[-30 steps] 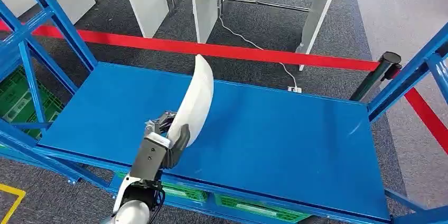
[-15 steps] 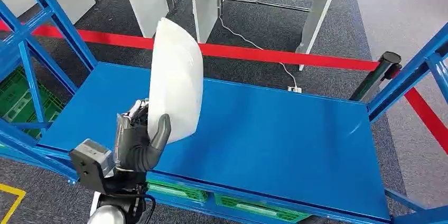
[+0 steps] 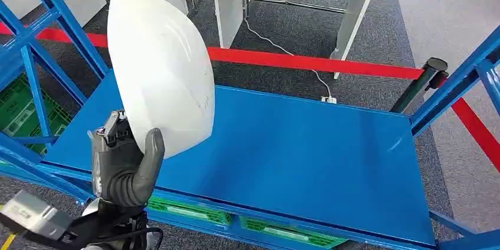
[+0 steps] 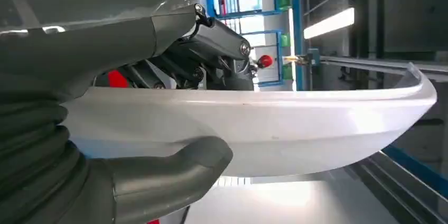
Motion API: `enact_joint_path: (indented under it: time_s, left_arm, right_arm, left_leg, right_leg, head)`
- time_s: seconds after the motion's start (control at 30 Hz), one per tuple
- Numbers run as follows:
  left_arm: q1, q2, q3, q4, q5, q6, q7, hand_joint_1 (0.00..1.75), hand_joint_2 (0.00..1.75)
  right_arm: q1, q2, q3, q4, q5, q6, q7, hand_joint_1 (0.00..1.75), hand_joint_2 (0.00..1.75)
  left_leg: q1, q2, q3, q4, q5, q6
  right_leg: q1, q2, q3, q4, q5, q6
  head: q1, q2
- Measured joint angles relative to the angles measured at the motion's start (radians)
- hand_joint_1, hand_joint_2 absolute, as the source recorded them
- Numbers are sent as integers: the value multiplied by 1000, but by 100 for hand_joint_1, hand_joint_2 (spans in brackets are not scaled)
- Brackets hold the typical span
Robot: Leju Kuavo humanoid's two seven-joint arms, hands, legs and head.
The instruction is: Take the parts from the cabinet and place them on the table.
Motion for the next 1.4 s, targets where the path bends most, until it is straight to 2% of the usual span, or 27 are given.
enact_joint_path:
  time_s: [0.67,1.4]
  left_arm:
    - [-11,16,-19,-21,2,8,-5,175,175]
    - [-6,21,-16,2,63,-34,-35,175,175]
  right_arm:
    - [0,0,0,0,0,1,0,0,0]
    - [0,1,0,0,0,-3,11,0,0]
  left_leg:
    - [0,0,0,0,0,0]
    - [0,0,0,0,0,0]
  right_leg:
    - [0,0,0,0,0,0]
    - [0,0,0,0,0,0]
  head:
    - [0,0]
    - [0,0]
